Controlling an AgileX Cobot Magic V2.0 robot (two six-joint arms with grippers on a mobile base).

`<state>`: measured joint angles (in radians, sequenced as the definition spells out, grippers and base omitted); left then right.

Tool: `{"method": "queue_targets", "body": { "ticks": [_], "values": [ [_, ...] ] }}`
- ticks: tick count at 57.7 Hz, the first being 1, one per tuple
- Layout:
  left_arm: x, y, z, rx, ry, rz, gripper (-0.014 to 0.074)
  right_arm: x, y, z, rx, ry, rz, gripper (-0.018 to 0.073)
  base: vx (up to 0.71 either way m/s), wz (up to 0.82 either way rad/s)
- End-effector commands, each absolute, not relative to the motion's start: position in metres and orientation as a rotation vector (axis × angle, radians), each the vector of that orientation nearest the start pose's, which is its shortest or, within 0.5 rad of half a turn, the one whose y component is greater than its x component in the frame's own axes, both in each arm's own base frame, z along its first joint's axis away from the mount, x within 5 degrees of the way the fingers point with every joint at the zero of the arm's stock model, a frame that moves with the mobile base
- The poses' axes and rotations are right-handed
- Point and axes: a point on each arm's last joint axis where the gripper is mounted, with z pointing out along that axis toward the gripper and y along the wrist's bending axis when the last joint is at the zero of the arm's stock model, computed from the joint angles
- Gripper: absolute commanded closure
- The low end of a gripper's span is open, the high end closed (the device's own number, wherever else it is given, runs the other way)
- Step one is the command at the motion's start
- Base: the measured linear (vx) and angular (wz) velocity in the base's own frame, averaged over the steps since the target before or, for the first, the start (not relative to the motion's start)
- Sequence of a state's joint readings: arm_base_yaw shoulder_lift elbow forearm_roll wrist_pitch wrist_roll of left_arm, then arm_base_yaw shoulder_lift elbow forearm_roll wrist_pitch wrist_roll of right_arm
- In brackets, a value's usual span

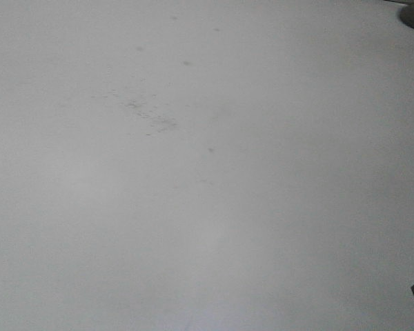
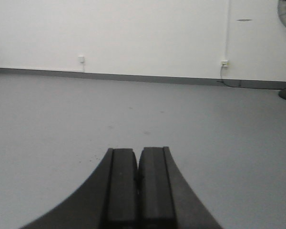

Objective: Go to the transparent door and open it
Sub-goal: 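Turn the base toward the white-framed glass sliding door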

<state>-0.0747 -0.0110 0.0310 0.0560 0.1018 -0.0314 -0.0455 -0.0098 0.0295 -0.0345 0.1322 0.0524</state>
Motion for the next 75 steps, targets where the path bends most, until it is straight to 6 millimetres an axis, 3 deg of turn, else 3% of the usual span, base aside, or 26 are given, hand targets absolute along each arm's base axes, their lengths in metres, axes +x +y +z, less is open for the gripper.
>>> {"method": "queue_targets", "body": {
  "ticks": [1,75],
  "values": [
    [0.0562,-0.0044,0.1973,0.072,1.521,-0.051,0.0603,0.0558,-0.0029,0.1989,0.043,1.539,-0.037,0.0565,0.4,0.59],
    [0.0562,-0.0044,0.1973,0.072,1.521,-0.051,0.0603,0.0558,-0.0029,0.1989,0.043,1.539,-0.037,0.0565,0.38,0.66]
  ]
}}
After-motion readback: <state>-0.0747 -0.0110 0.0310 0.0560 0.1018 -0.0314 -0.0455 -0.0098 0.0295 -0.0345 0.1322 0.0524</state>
